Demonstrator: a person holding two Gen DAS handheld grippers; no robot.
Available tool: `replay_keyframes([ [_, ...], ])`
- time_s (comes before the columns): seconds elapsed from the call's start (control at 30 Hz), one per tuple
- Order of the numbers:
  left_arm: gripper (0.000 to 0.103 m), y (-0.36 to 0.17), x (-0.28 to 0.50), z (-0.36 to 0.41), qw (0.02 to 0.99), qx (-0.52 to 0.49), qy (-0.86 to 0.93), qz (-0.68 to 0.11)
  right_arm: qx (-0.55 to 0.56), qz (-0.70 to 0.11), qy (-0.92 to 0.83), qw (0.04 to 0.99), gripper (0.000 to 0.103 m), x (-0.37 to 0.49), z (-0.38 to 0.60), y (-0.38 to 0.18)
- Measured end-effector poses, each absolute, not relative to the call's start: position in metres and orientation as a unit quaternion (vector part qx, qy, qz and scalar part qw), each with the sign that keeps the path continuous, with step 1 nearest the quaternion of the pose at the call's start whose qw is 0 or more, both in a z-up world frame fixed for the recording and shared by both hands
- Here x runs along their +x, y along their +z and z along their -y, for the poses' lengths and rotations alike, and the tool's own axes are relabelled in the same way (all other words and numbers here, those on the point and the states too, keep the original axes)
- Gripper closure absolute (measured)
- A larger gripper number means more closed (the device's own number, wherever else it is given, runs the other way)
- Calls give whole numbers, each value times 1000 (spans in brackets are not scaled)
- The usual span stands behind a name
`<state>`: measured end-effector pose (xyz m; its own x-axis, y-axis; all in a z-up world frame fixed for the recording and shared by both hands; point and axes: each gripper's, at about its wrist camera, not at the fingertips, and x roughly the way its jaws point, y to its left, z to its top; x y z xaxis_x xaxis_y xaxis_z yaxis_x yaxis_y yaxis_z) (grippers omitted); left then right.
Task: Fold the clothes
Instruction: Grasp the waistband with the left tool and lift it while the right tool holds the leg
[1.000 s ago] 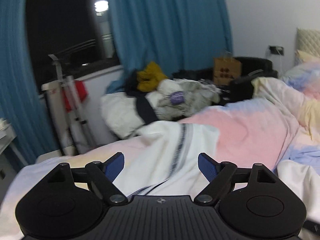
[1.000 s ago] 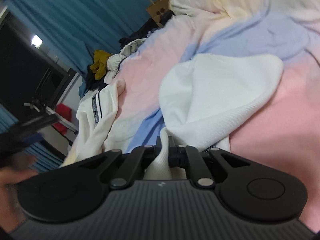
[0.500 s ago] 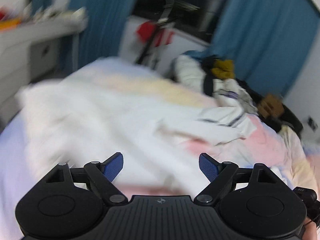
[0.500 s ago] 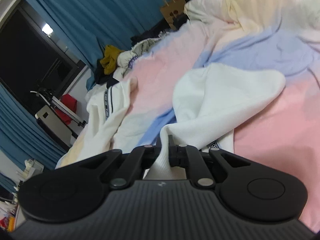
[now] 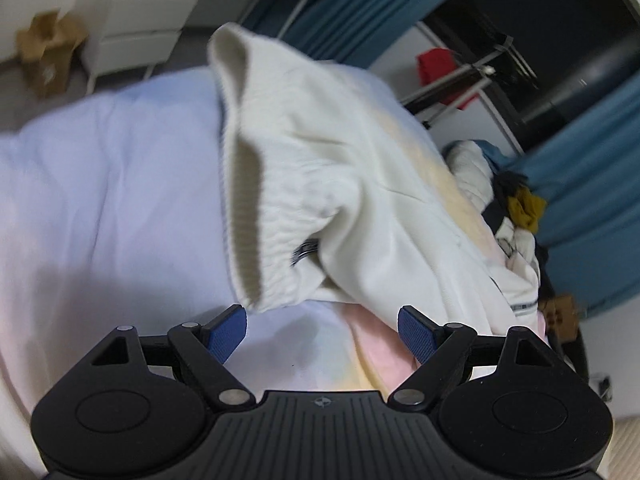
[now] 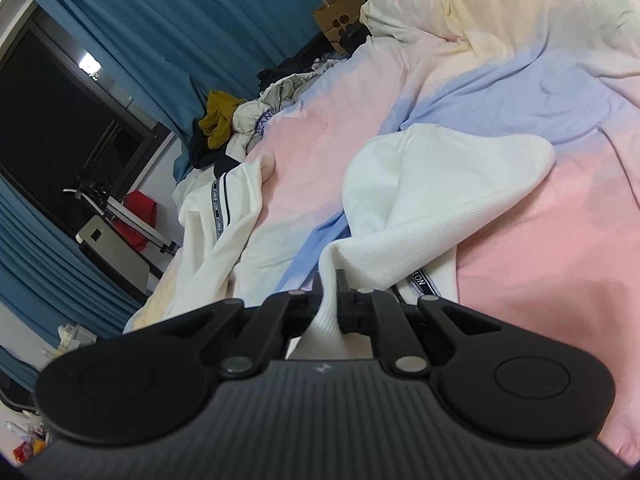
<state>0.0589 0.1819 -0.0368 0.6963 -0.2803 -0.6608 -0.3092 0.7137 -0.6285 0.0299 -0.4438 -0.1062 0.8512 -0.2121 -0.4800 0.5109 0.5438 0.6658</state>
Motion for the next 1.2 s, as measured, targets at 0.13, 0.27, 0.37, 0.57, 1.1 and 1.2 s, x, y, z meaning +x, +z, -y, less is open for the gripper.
replay_keyframes([
  [0.13, 19, -53, 69, -185, 821, -417, 6, -390, 430, -161, -214, 862, 95, 28, 441, -102],
  [0.27, 22, -70, 74, -192, 800, -460, 19, -386, 425, -146, -223, 865, 95, 27, 438, -97],
  [0.37, 23, -79, 72, -193, 781, -489, 15, -389, 419, -137, -229, 868, 95, 23, 437, -94],
  [0.57, 33, -99, 70, -196, 761, -519, 21, -388, 414, -127, -237, 870, 95, 17, 435, -91],
  [1.1, 74, -145, 65, -221, 734, -565, 61, -371, 400, -163, -225, 873, 96, 18, 438, -104],
  [1.2, 80, -145, 57, -223, 742, -560, 66, -363, 384, -162, -229, 880, 96, 22, 432, -101],
])
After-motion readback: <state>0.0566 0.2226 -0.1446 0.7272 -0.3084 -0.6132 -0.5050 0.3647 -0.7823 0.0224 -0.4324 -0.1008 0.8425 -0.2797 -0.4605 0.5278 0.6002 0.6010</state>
